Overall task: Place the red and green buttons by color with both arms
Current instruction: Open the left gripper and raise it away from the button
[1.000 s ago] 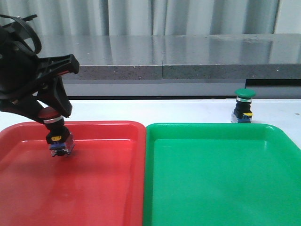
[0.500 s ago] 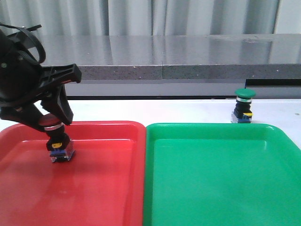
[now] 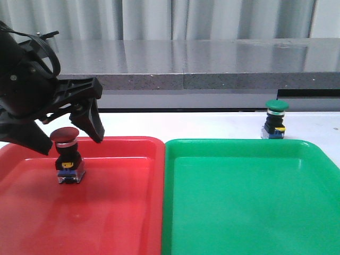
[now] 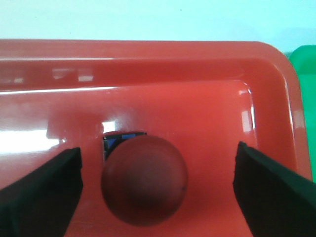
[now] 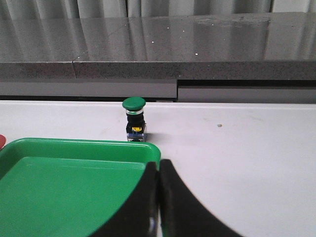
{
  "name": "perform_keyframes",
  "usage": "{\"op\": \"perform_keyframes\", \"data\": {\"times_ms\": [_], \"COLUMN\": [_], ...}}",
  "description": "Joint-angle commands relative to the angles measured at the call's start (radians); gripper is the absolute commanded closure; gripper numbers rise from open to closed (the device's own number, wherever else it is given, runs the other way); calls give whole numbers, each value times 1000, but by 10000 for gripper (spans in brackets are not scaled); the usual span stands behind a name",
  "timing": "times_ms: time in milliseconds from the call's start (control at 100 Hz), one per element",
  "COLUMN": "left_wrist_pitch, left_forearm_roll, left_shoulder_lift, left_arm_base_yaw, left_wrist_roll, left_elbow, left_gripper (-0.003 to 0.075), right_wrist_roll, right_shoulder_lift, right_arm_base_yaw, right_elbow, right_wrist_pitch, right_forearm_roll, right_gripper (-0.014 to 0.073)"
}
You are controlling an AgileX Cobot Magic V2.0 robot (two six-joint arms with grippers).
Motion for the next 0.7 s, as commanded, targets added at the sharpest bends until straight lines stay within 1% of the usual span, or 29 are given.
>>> {"op": "perform_keyframes", "data": {"times_ms": [0,190,380,640,690], "left_wrist_pitch": [-49,-89,-91,-174,-188], "left_forearm_roll": [23,66,111,180,193], "left_shoulder_lift": [-54,-117,-208,-384,-417], "left_arm_base_yaw": [-5,-5,-5,-5,-5], "left_wrist_roll": [1,1,1,1,1], "left_elbow": [-23,-23,-25,-25,-23], "left_gripper": [123,123,123,125,134], "right_wrist_roll": [-2,-2,-2,-2,-2], "right_shoulder_lift": [-21,-21,-21,-21,-21], "right_arm_base_yaw": [-7,-7,-7,-7,-7], "right_elbow": [-15,-15,-15,-15,-15], "right_wrist_pitch": [-81,-81,-81,-81,-81], "right_forearm_roll": [1,1,1,1,1], "right_gripper": [662,662,662,662,662]}}
